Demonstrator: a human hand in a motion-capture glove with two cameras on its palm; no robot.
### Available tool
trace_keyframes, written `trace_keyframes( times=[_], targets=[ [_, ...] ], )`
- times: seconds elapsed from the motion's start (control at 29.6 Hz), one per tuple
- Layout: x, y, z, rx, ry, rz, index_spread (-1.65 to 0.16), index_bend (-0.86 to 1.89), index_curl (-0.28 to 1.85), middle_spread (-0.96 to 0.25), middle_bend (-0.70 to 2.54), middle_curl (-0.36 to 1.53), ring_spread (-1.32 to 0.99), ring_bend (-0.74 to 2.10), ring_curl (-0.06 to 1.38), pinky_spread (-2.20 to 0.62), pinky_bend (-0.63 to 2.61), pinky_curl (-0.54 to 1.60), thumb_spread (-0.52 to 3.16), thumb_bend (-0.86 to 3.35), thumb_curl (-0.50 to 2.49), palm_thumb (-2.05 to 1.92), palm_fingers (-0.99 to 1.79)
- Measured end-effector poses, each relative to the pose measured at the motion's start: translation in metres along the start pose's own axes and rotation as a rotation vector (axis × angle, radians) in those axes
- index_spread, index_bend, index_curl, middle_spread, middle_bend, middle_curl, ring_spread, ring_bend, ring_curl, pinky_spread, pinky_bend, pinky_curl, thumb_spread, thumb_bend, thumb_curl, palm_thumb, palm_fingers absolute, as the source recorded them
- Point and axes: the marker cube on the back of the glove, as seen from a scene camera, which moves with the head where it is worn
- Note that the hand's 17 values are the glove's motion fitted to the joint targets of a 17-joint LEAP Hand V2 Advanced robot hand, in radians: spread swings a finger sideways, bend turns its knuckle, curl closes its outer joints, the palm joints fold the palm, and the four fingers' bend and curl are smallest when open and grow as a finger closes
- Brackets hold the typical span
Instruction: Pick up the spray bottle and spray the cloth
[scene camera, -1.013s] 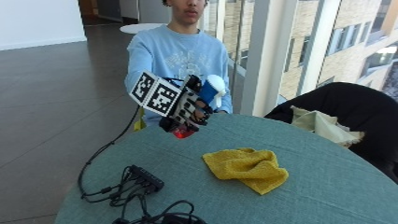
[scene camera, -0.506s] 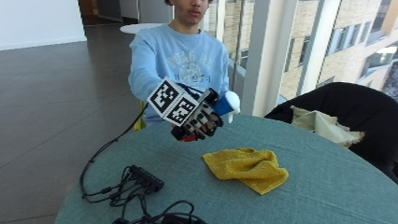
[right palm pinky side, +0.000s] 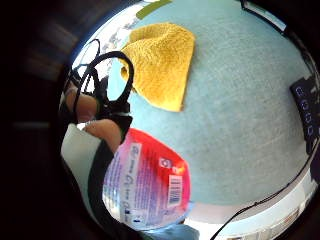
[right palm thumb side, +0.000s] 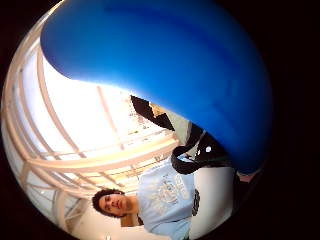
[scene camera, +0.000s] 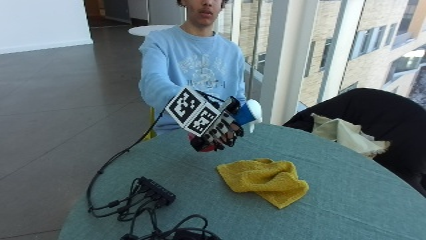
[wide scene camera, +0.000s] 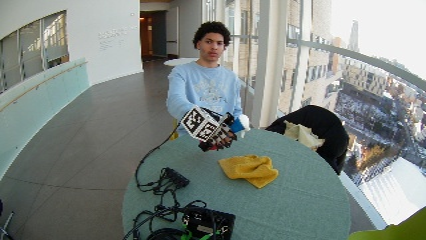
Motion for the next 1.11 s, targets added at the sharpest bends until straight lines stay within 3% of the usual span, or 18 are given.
trace_keyframes(
  times=[1.11],
  targets=[
    [-0.0063,-0.0001,0.0064,-0.022,0.046,0.006,-0.21,0.08,0.2,-0.08,0.5,0.49,-0.07,0.63,0.4,0.11,0.26,0.38,0.97,-0.02,0.56,0.87,1.11]
  ],
)
